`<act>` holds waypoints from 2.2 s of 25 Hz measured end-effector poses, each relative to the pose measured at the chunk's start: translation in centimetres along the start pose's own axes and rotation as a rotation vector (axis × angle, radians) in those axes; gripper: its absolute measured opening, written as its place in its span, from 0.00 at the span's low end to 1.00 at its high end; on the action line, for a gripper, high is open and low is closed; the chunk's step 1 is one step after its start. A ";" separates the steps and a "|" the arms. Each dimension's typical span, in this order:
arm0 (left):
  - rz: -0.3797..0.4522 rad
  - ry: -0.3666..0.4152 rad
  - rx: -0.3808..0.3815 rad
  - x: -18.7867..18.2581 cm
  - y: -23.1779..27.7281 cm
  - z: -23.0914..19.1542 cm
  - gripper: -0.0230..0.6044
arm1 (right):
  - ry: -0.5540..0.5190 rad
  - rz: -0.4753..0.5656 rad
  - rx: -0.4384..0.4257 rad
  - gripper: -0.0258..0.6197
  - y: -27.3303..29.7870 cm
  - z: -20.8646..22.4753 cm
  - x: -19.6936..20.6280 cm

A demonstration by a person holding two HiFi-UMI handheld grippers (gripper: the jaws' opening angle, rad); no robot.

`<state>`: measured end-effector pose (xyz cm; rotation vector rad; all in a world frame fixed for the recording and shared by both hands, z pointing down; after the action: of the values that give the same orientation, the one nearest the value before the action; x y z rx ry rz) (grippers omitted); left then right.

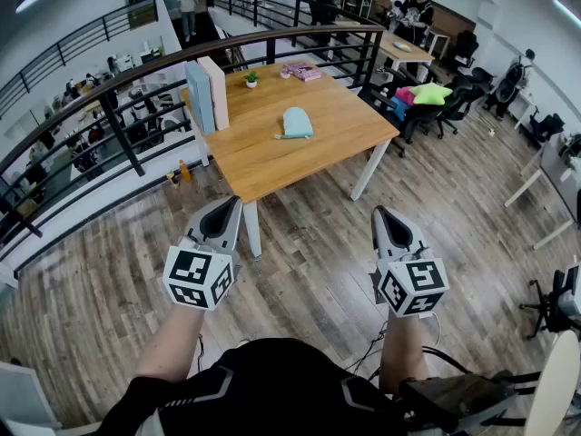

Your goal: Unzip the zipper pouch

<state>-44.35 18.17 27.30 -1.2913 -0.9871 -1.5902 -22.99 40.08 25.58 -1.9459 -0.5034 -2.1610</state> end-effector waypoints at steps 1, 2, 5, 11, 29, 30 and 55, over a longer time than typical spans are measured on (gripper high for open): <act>-0.001 0.015 0.001 -0.2 -0.1 -0.2 0.08 | 0.005 0.009 -0.002 0.05 0.1 0.1 0.0; -0.001 0.028 0.002 -0.4 -0.1 -0.4 0.08 | 0.011 0.018 -0.004 0.05 0.3 0.1 0.0; 0.007 0.037 -0.002 -0.8 0.2 -0.7 0.08 | 0.024 0.026 -0.013 0.05 0.6 0.5 0.0; -0.002 -0.014 0.001 0.0 1.7 -0.3 0.08 | 0.037 0.025 -0.027 0.05 0.6 0.2 0.3; 0.007 0.022 -0.005 -0.5 1.9 -0.1 0.09 | 0.023 0.022 -0.020 0.05 1.6 -0.3 0.0; 0.013 0.006 0.005 -0.4 1.8 -0.1 0.09 | 0.018 0.015 -0.018 0.06 1.6 -0.3 0.0; 0.002 0.053 0.032 -0.4 6.5 4.8 0.41 | 0.036 0.038 -0.138 0.42 1.3 4.9 0.6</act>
<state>-36.62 20.49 28.08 -1.2214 -0.9744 -1.5932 -18.03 40.78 26.69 -1.9637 -0.3164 -2.2579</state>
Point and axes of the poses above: the fingertips, and each gripper's own axes: y forward along the fingers, z to its right, x out of its underside, the point moved 6 cm from there along -y, backward along the fingers, and after that the axes turned 9 degrees about y, right-handed, at the moved point
